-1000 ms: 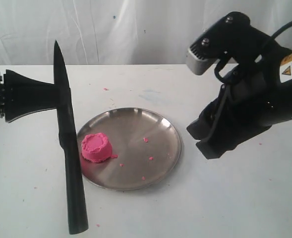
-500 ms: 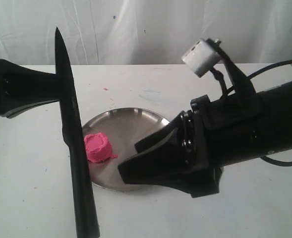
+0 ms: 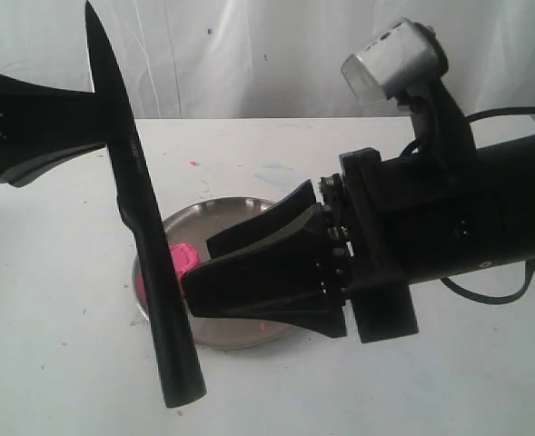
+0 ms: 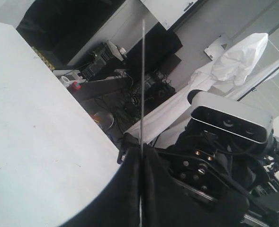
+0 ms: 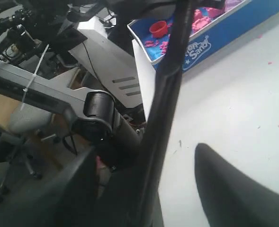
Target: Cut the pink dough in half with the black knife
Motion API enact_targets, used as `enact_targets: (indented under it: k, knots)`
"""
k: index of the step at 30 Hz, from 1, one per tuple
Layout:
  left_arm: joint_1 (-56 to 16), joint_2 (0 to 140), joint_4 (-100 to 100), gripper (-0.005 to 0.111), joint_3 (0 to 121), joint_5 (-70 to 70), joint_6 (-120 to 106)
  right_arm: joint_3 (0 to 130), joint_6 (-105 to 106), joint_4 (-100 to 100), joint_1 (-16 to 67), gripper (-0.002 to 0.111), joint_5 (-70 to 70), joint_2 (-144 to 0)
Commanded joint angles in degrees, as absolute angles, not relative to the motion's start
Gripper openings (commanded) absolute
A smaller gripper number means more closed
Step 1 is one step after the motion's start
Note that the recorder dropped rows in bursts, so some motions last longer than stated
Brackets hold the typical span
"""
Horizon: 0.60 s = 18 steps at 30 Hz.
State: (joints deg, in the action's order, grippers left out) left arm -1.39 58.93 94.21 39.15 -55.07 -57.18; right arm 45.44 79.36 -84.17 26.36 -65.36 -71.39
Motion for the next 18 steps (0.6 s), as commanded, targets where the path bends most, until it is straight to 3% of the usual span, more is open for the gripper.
enact_targets:
  k: [1,18]
  knots:
    - [-1.2,59.9,97.2,0.000,39.5,-54.9,-57.4,45.1,82.7,-87.7,26.2,0.056,-66.5,-71.6]
    - [-1.3,66.7,99.9,0.000,39.5,-63.2,-61.5,44.6,84.0,-88.1,26.2,0.056,-63.3,-71.9]
